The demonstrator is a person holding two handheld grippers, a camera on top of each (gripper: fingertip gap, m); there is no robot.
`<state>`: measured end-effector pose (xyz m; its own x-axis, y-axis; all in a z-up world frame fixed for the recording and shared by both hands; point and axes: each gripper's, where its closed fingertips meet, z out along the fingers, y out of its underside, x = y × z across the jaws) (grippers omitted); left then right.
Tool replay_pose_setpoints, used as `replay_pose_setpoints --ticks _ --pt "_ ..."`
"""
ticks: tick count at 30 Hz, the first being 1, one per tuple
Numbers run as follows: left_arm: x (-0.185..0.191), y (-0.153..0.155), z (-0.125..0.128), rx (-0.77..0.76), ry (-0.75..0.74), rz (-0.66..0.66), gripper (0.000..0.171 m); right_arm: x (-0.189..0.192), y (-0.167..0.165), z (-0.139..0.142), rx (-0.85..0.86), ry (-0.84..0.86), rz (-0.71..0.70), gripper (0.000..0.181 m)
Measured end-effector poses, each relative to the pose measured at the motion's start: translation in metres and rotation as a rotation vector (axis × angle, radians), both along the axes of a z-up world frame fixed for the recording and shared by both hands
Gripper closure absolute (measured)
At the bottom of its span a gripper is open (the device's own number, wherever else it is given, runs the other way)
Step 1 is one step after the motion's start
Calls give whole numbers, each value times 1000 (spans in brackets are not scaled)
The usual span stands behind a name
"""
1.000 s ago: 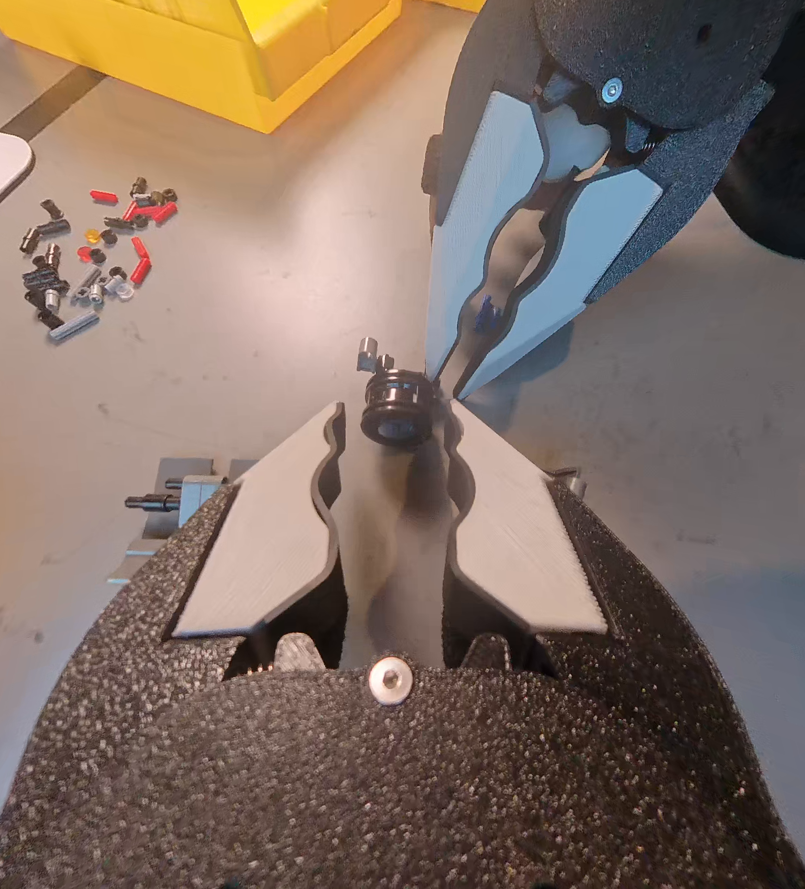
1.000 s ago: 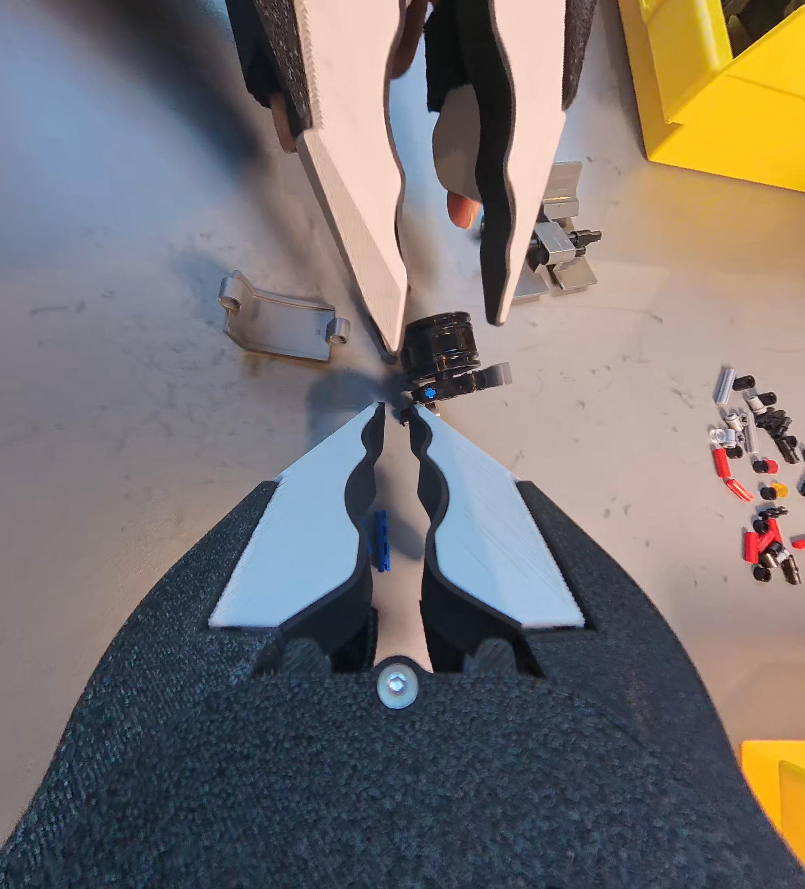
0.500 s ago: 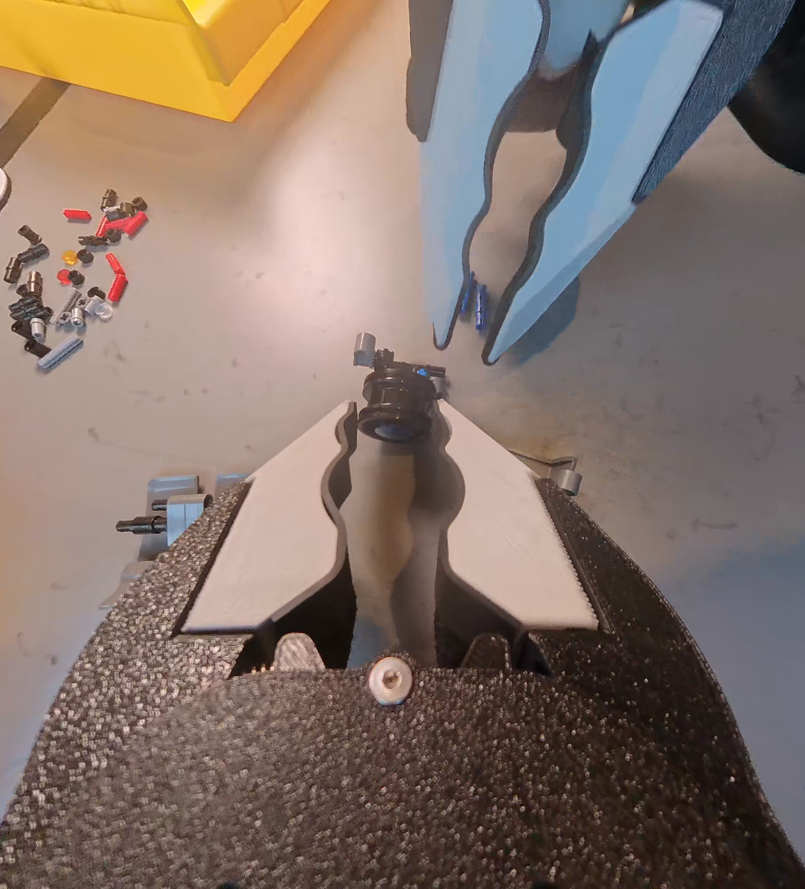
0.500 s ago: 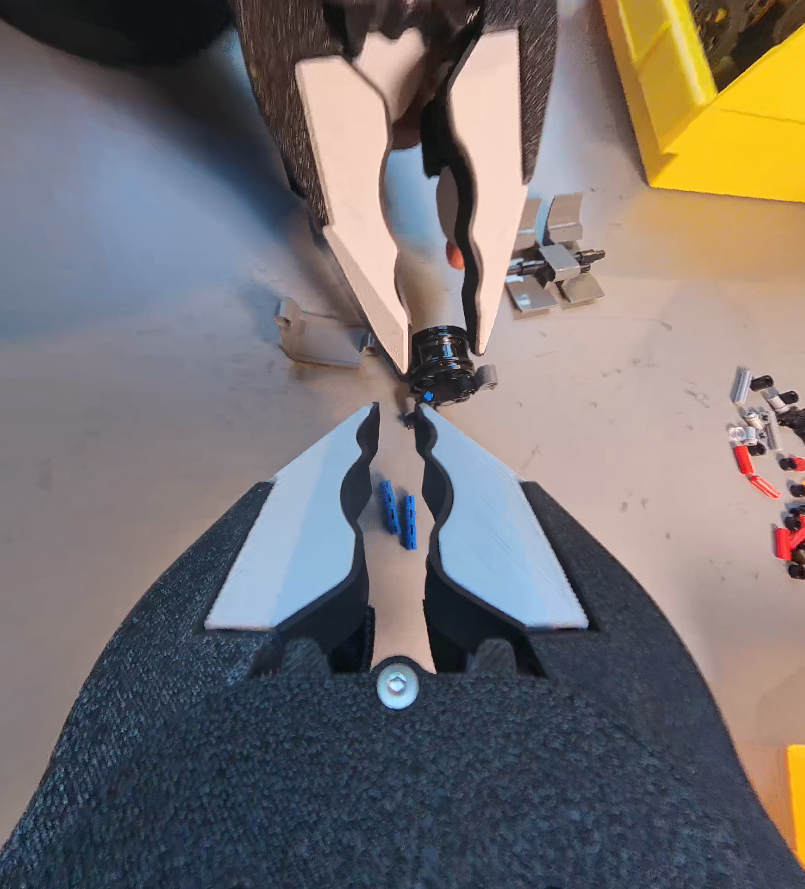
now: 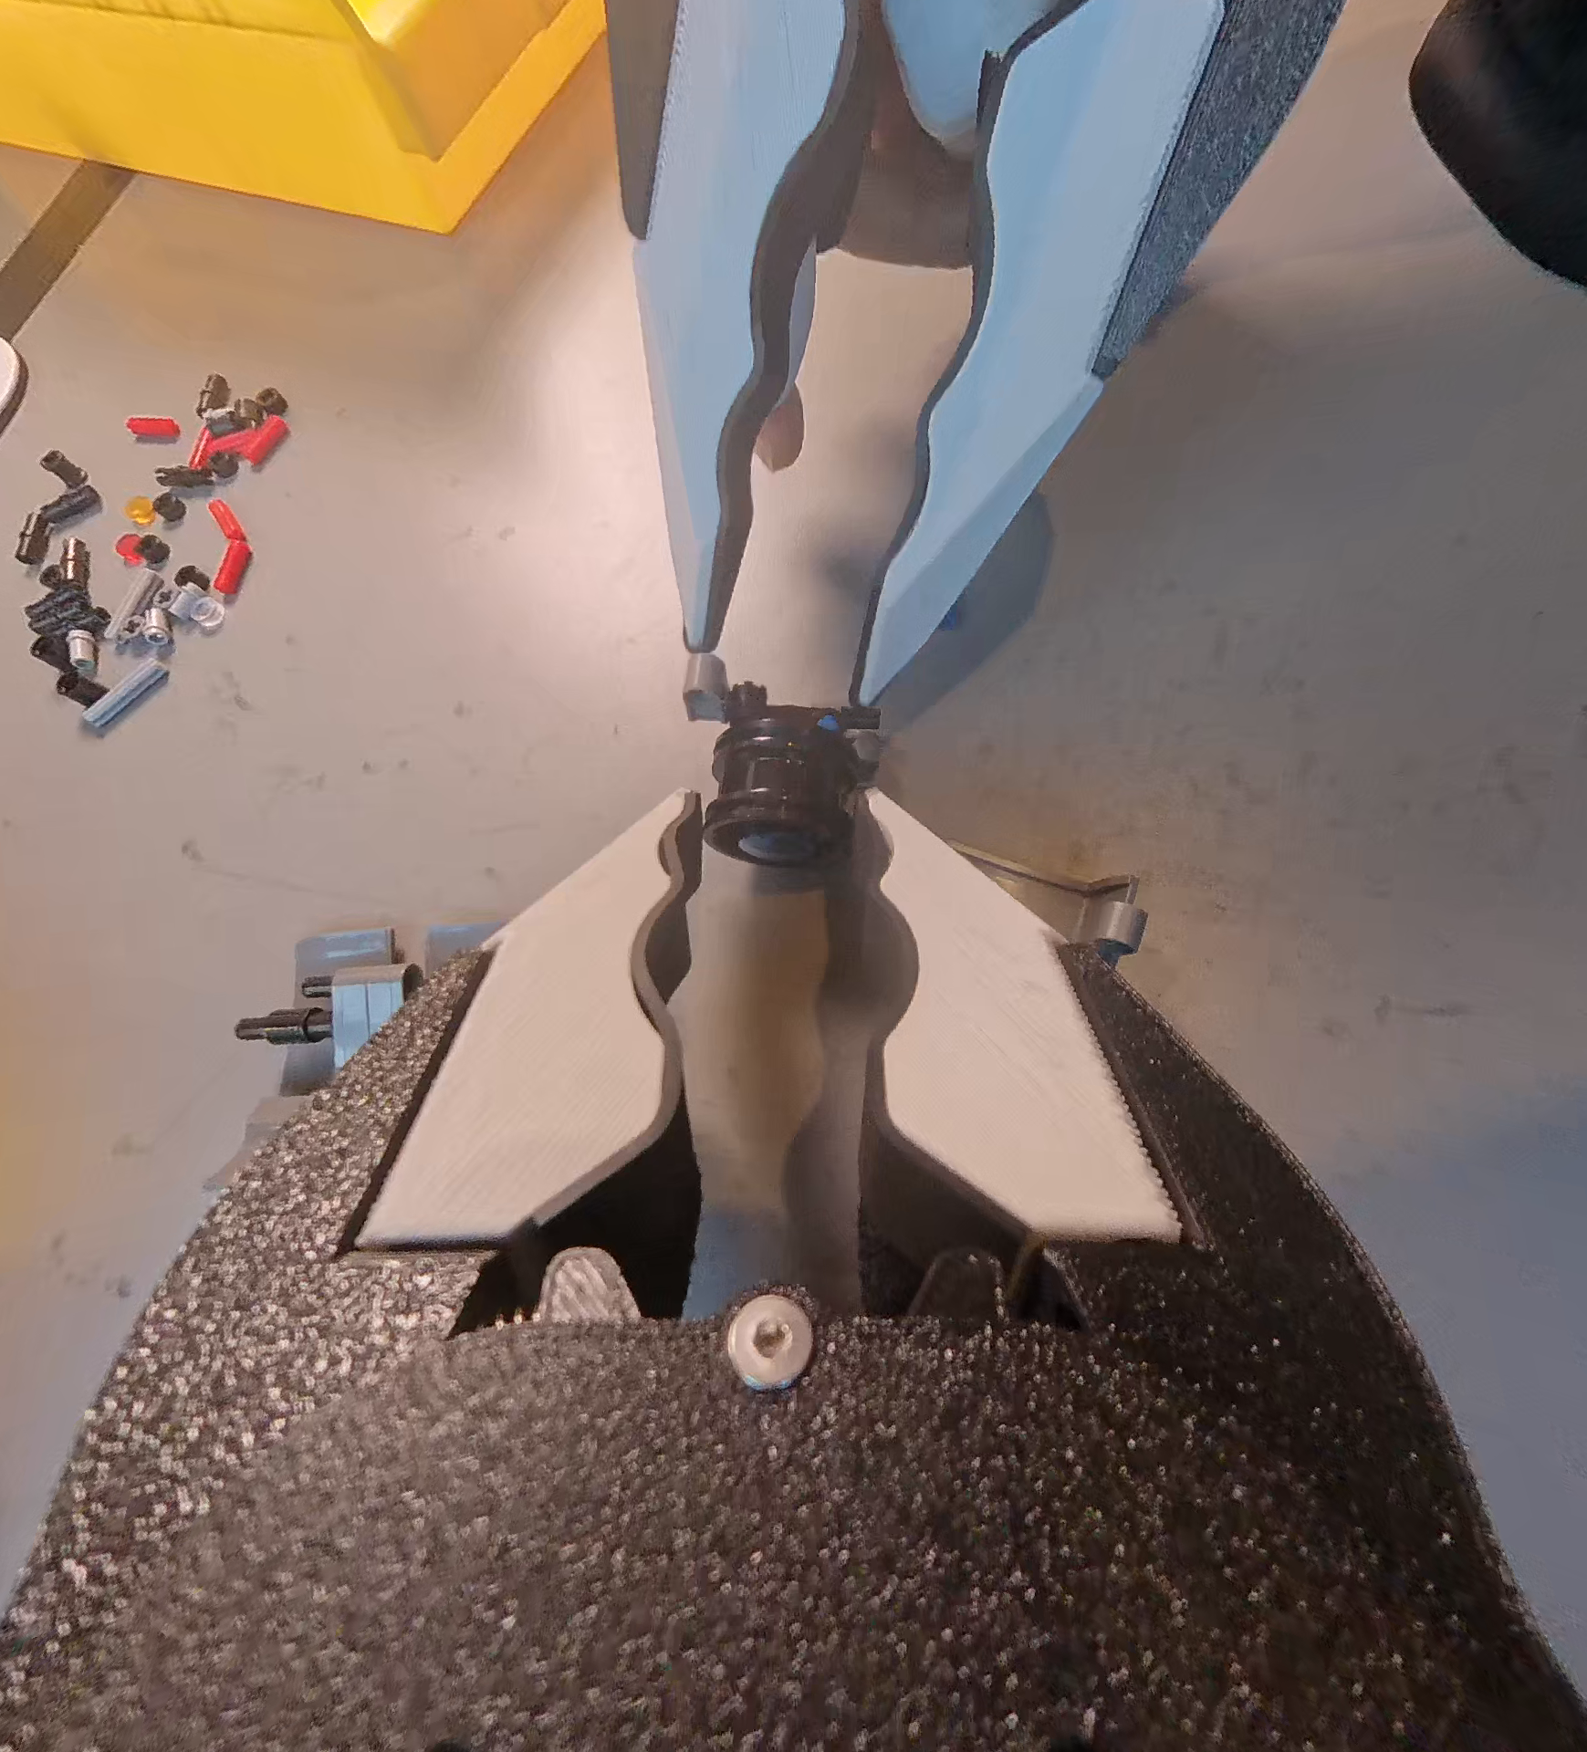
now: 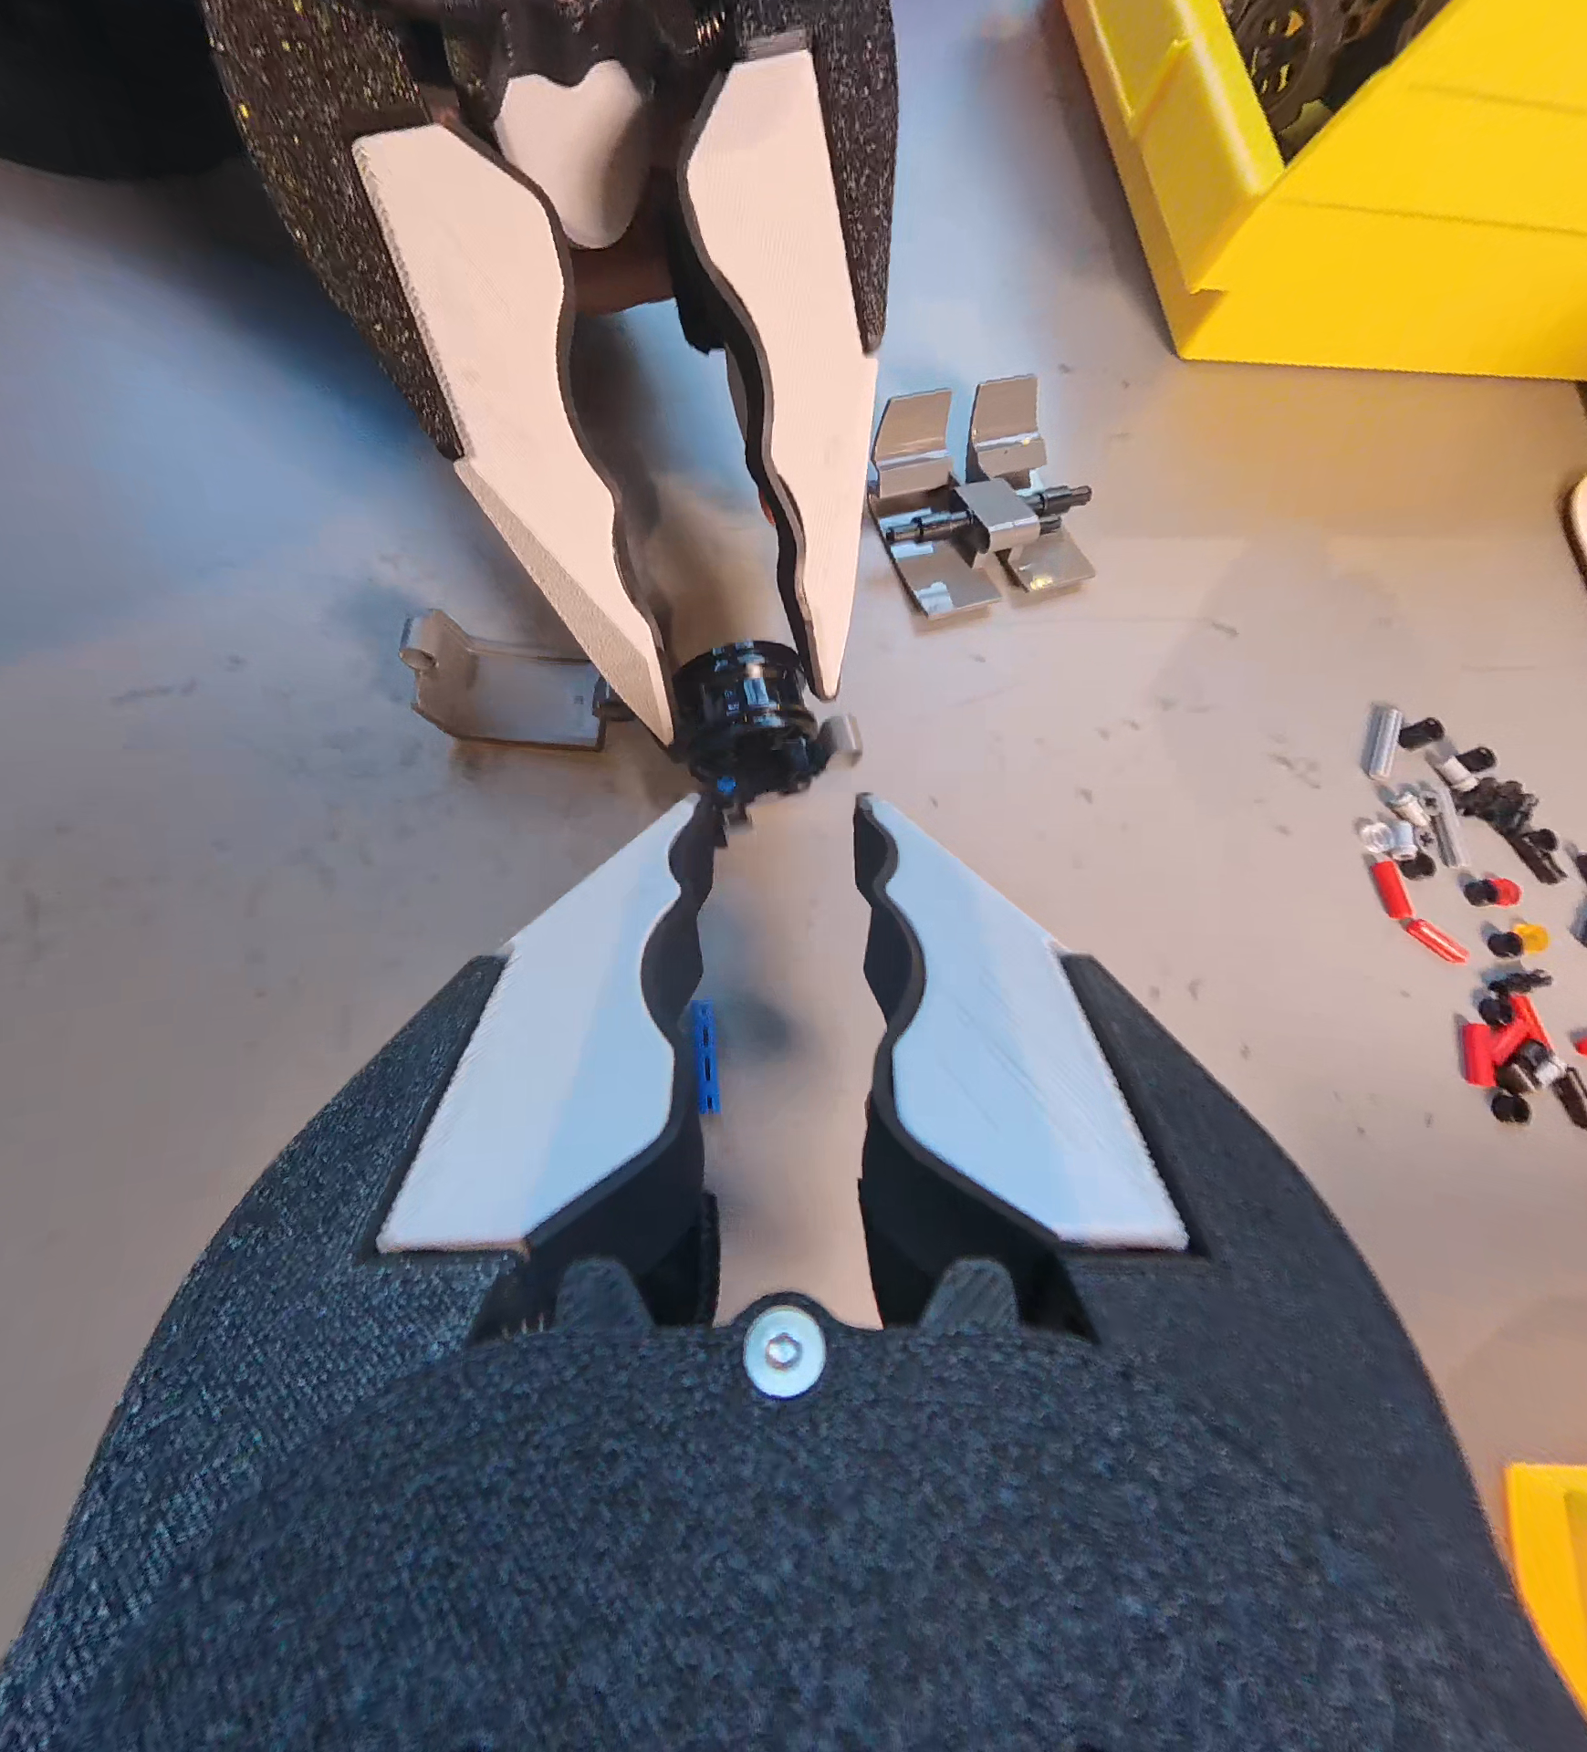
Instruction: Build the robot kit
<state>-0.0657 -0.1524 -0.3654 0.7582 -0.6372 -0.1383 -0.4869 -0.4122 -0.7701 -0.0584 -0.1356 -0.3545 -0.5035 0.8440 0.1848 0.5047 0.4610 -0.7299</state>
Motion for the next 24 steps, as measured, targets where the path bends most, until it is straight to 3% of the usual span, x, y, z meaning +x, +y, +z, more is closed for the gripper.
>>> replay_pose_setpoints --ticks 6,14,24 --pt "1 -1 -1 2 6 -12 141 35 34 -2 -31 -103 -65 170" --pt "2 -3 -2 -3 7 -23 139 51 18 -23 -43 -232 12 172" --pt "3 -6 -2 -9 -5 -37 141 51 15 -22 -62 -233 8 177"
